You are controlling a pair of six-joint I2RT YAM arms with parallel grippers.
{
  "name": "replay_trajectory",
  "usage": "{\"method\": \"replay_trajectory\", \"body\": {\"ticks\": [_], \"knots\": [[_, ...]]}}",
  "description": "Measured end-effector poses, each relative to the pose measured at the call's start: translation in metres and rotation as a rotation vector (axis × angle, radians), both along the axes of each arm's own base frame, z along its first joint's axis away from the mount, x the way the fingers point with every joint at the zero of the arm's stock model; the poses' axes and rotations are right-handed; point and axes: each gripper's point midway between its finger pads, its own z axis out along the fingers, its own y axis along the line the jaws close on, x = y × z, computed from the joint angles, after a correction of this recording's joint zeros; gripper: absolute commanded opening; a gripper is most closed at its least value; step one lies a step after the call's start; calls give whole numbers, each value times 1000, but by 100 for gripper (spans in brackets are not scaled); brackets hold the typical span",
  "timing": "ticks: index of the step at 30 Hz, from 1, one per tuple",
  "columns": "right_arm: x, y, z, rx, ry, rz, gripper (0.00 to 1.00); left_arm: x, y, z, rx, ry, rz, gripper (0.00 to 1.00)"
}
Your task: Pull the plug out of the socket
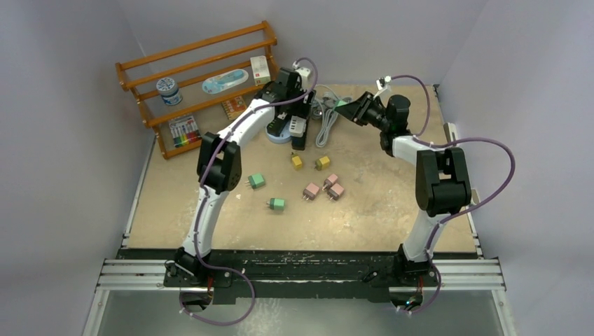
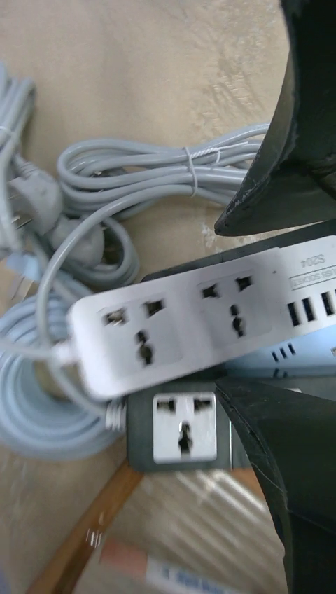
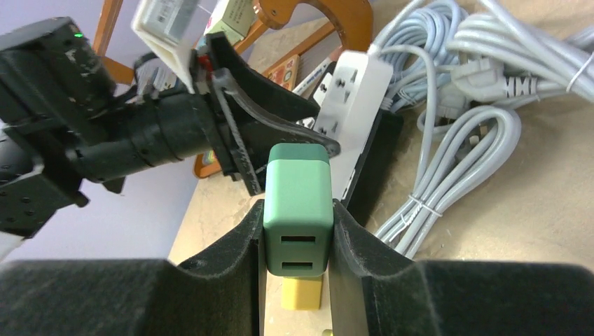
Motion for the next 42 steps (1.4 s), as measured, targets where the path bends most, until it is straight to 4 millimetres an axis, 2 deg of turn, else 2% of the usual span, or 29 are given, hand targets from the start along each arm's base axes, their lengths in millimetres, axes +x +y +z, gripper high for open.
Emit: {"method": "replay_trajectory", "body": {"ticks": [3, 5, 7, 9, 13, 15, 17, 19, 21, 23, 26, 31, 35, 39, 42], "knots": [[1, 4, 2, -29, -19, 8, 0, 6, 10, 23, 17, -56, 50, 77], [1, 7, 0, -79, -33, 0, 0, 9, 17, 48, 13, -106, 83, 78], [-6, 19, -2, -150, -50, -5, 0, 8, 24, 78, -2, -157, 113, 79], [-27, 48, -1, -216, -89, 38, 0, 1, 35, 114, -38, -210, 149, 80], [-89, 123, 2, -291, -175, 221, 0, -18, 75, 189, -153, -320, 241, 82], [-122, 156, -6, -322, -198, 324, 0, -26, 102, 214, -196, -366, 304, 82], [-143, 174, -18, -345, -192, 392, 0, -39, 134, 232, -236, -408, 382, 82], [-154, 183, -34, -368, -167, 436, 0, -53, 159, 235, -256, -428, 449, 81], [-159, 185, -55, -398, -125, 464, 0, -71, 173, 227, -258, -425, 489, 81], [-166, 188, -76, -430, -85, 493, 0, -84, 177, 215, -253, -406, 499, 81], [-178, 193, -111, -487, -24, 547, 7, -101, 180, 195, -233, -367, 501, 80], [-196, 199, -148, -546, 42, 618, 22, -132, 191, 176, -208, -329, 506, 80], [-201, 203, -153, -569, 46, 655, 27, -167, 204, 174, -235, -343, 530, 80], [-198, 210, -142, -564, 9, 676, 34, -182, 213, 184, -254, -379, 558, 80], [-197, 216, -136, -559, -13, 689, 35, -194, 218, 180, -270, -382, 576, 80]]}}
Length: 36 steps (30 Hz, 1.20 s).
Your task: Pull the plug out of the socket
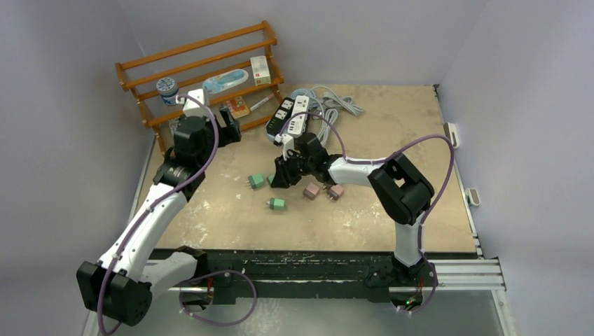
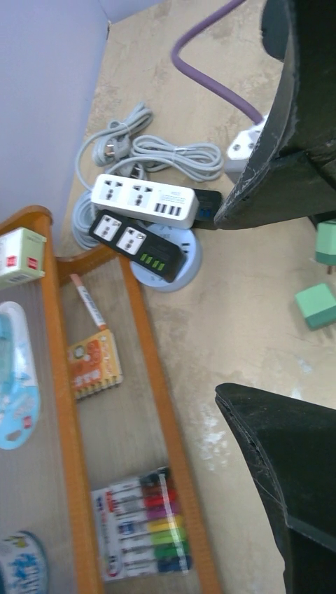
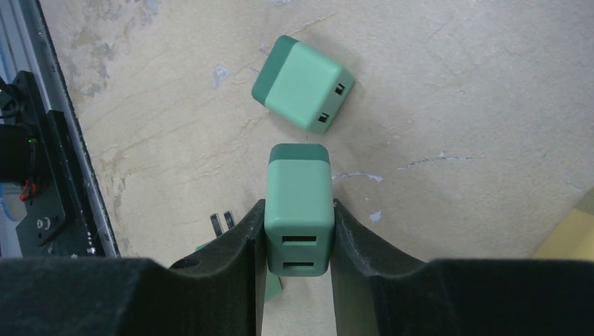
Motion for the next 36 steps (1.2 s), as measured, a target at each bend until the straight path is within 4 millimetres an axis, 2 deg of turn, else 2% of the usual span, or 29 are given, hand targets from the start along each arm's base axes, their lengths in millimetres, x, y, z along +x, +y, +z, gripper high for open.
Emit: {"method": "replay_trajectory", "body": {"ticks": [5, 15, 19, 24, 30, 34, 36], "knots": [[-3, 5, 1, 3, 1, 20, 44, -24, 4, -23, -33, 13, 8, 81], [-3, 7, -12, -29, -7, 26, 86, -25, 7, -22, -11, 3, 50, 82], [1, 7, -8, -34, -35, 15, 91, -23, 12, -14, 12, -9, 74, 83], [9, 11, 30, 13, -105, 7, 91, -19, 17, 5, 19, -47, 105, 83], [30, 18, 100, 116, -242, -26, 91, -5, 19, 21, 71, -63, 109, 85], [47, 6, 127, 150, -292, -72, 90, 2, 13, 27, 82, -71, 66, 87], [66, -13, 140, 154, -317, -140, 90, 6, 7, 29, 79, -70, 26, 88]]}}
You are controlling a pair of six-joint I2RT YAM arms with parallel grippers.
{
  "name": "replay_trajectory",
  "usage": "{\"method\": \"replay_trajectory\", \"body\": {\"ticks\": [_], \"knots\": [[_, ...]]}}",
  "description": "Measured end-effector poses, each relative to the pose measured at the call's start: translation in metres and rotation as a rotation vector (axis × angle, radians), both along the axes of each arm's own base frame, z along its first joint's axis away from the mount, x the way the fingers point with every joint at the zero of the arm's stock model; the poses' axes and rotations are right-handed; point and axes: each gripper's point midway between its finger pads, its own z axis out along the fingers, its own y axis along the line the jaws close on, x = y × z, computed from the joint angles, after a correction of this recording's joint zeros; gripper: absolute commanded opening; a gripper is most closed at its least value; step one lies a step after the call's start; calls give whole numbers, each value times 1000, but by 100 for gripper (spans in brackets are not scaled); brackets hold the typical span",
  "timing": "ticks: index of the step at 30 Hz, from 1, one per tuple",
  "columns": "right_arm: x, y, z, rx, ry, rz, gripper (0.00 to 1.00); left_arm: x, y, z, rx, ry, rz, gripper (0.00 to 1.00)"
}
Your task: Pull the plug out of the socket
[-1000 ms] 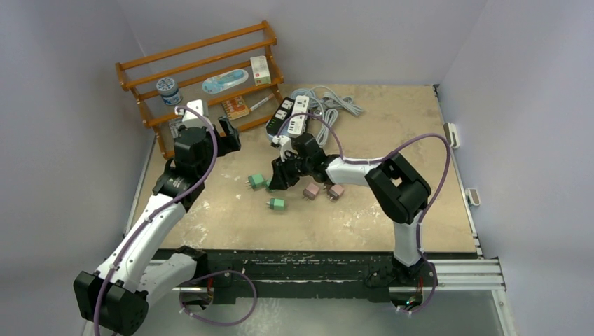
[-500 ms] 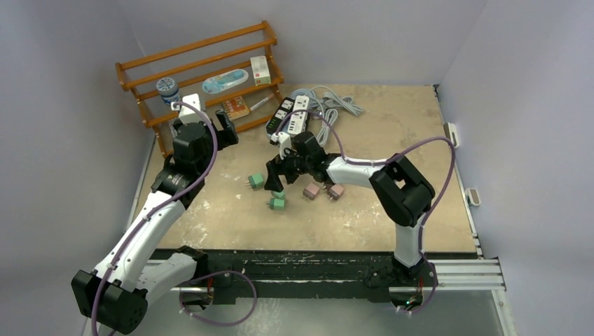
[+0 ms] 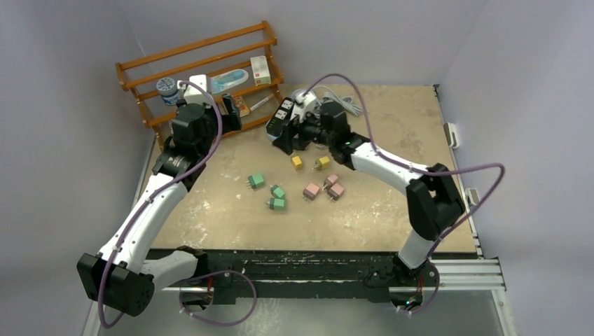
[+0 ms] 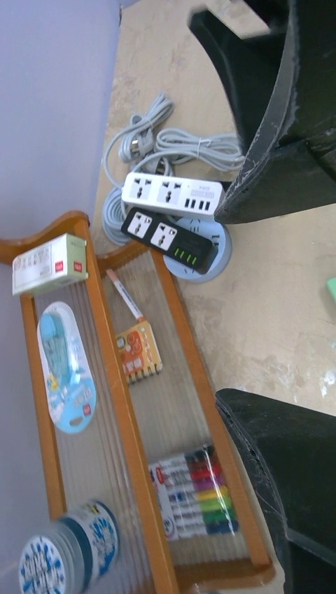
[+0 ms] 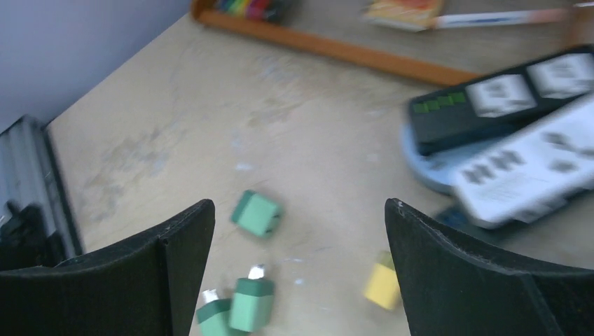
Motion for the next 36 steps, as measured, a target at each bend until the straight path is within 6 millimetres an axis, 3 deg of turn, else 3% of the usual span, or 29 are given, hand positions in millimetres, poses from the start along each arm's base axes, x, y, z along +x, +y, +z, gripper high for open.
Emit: {"method": "replay_trajectory", "body": {"ticks": [3, 6, 8, 12, 16, 19, 22, 27, 36], "knots": [[30, -44, 25, 38, -51, -164, 97, 10, -11, 2, -5, 12, -55, 89], [51, -110, 56, 86, -135, -404, 99, 22, -23, 2, -7, 32, -102, 91], [54, -146, 77, 115, -198, -556, 99, 29, -28, 5, -11, 39, -122, 91], [45, -195, 113, 175, -293, -760, 99, 39, -32, 15, -25, 38, -120, 91], [39, -249, 120, 203, -318, -923, 99, 40, -31, 17, -41, 39, -104, 91], [31, -299, 108, 222, -303, -1043, 99, 38, -27, 16, -44, 38, -83, 92], [20, -335, 96, 237, -286, -1130, 100, 30, -21, 14, -44, 29, -62, 92], [13, -354, 90, 246, -270, -1174, 99, 21, -16, 16, -51, -5, -53, 92], [20, -345, 77, 242, -226, -1135, 99, 20, -17, 24, -66, -64, -64, 92]]}}
